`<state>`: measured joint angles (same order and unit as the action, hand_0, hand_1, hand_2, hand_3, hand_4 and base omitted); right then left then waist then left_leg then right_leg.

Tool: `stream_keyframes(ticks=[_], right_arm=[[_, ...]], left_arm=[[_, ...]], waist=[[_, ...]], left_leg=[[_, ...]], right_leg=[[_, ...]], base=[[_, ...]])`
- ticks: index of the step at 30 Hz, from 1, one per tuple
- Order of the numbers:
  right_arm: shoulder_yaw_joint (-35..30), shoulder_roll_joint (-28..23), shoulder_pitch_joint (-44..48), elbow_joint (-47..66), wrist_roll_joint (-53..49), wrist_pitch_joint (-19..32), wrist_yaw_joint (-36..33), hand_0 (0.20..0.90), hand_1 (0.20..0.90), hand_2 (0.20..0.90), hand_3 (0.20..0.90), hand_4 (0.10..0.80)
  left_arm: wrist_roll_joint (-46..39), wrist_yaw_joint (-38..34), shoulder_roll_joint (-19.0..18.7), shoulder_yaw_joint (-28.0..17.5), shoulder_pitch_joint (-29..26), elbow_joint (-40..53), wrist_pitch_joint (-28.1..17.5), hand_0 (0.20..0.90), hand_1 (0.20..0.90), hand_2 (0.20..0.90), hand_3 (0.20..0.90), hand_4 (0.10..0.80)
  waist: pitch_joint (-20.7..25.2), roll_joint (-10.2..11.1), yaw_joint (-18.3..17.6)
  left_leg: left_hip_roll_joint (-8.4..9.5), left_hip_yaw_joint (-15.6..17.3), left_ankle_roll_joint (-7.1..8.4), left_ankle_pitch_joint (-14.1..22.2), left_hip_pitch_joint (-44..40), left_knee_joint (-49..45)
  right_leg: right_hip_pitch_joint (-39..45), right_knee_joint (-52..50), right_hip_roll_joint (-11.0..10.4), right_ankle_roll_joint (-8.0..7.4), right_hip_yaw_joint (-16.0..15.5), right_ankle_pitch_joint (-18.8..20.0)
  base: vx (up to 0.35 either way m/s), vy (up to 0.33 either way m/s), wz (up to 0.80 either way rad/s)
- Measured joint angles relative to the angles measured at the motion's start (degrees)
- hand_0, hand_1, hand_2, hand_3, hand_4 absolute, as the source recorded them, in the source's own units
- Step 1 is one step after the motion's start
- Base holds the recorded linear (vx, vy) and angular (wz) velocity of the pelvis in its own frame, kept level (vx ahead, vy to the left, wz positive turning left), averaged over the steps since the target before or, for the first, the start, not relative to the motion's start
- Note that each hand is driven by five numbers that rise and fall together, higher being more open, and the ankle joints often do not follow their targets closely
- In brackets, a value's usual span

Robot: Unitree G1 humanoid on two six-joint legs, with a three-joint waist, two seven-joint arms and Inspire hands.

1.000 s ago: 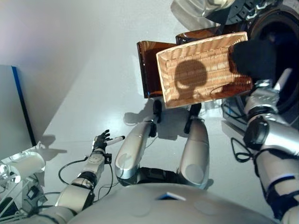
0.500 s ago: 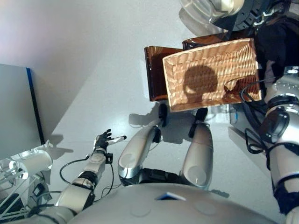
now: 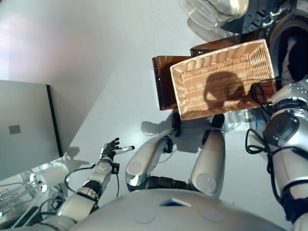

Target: Pick up the clothes and place them into the washing machine

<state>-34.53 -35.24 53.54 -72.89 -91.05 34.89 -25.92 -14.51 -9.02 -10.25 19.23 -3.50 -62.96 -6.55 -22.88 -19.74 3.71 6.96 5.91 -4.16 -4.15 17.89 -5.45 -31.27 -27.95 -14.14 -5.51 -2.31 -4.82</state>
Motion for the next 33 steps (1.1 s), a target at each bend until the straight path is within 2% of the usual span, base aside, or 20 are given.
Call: stream_keyframes(ticks=[3,9,13,17,25,26,27,33], right_arm=[[0.05,-0.05,-0.01,1.07,-0.44,1.5,-0.08,0.2,0.2,0.2,0.2,0.3],[-0.43,-2.49,0.08,2.53,0.45,2.63,-1.86,0.2,0.2,0.2,0.2,0.3],[-0.35,-4.67,0.24,2.74,1.74,3.01,-4.28,0.2,0.2,0.2,0.2,0.3],[-0.17,-4.74,0.24,4.81,2.32,4.03,-5.37,0.2,0.2,0.2,0.2,0.3],[0.89,-4.3,0.22,5.19,2.89,4.85,-5.13,0.2,0.2,0.2,0.2,0.3],[0.88,-4.26,0.22,5.19,2.89,4.86,-5.06,0.518,0.518,0.518,0.518,0.527],[0.89,-4.25,0.22,5.19,2.9,4.85,-4.99,0.9,0.9,0.9,0.9,0.8],[0.94,-3.87,0.21,5.19,2.84,4.7,-3.35,0.9,0.9,0.9,0.9,0.8]], left_arm=[[0.01,0.1,0.6,0.14,0.01,0.17,-0.07,0.9,0.9,0.9,0.9,0.8],[0.02,0.37,0.95,2.25,1.99,2.53,-0.29,0.9,0.9,0.9,0.9,0.8],[0.01,0.36,0.97,2.26,3.48,2.37,-0.21,0.9,0.9,0.9,0.9,0.8],[0.0,0.34,1.02,2.27,3.94,2.24,-0.18,0.9,0.9,0.9,0.9,0.8],[0.0,0.32,1.16,2.24,3.11,2.29,-0.36,0.9,0.9,0.9,0.9,0.8],[0.0,0.32,1.2,2.23,3.11,2.26,-0.33,0.9,0.9,0.9,0.9,0.8],[0.01,0.32,1.25,2.23,3.12,2.25,-0.34,0.9,0.9,0.9,0.9,0.8],[0.01,0.28,1.31,2.13,3.09,2.19,-0.31,0.9,0.9,0.9,0.9,0.8]], waist=[[1.15,-1.46,-0.23],[2.41,-3.02,0.1],[2.43,-3.05,0.26],[2.39,-2.99,0.27],[2.06,-2.59,0.28],[2.06,-2.58,0.28],[2.05,-2.57,0.28],[1.91,-2.39,0.18]], left_leg=[[0.15,-0.04,-0.03,-0.05,-0.41,0.78],[0.63,-0.22,0.49,-0.37,-0.4,1.7],[1.48,-0.13,0.54,-0.47,-0.19,2.09],[2.03,0.34,0.48,-0.53,-0.08,2.57],[1.94,0.69,0.21,-0.51,0.18,2.51],[1.94,0.69,0.17,-0.53,0.18,2.51],[1.94,0.69,0.21,-0.5,0.18,2.51],[1.9,0.74,0.11,-0.54,0.12,2.44]], right_leg=[[-0.11,-0.23,0.05,-0.14,0.08,-0.39],[-0.58,-0.62,-0.25,-0.55,0.11,-0.82],[-1.21,-0.87,-1.08,-0.93,0.44,-0.97],[-1.82,-0.63,-1.28,-1.27,1.35,-0.71],[-2.27,-0.61,-1.04,-1.53,1.77,-0.65],[-2.26,-0.61,-1.03,-1.55,1.78,-0.6],[-2.25,-0.62,-1.02,-1.5,1.8,-0.65],[-2.22,-0.65,-0.93,-1.81,1.88,-0.44]], base=[[0.003,0.008,-0.02],[0.002,0.001,0.04],[0.016,0.005,0.04],[0.014,-0.002,-0.03],[0.016,-0.003,-0.02],[0.0,0.0,0.0],[0.0,0.0,0.0],[0.0,0.0,0.0]])
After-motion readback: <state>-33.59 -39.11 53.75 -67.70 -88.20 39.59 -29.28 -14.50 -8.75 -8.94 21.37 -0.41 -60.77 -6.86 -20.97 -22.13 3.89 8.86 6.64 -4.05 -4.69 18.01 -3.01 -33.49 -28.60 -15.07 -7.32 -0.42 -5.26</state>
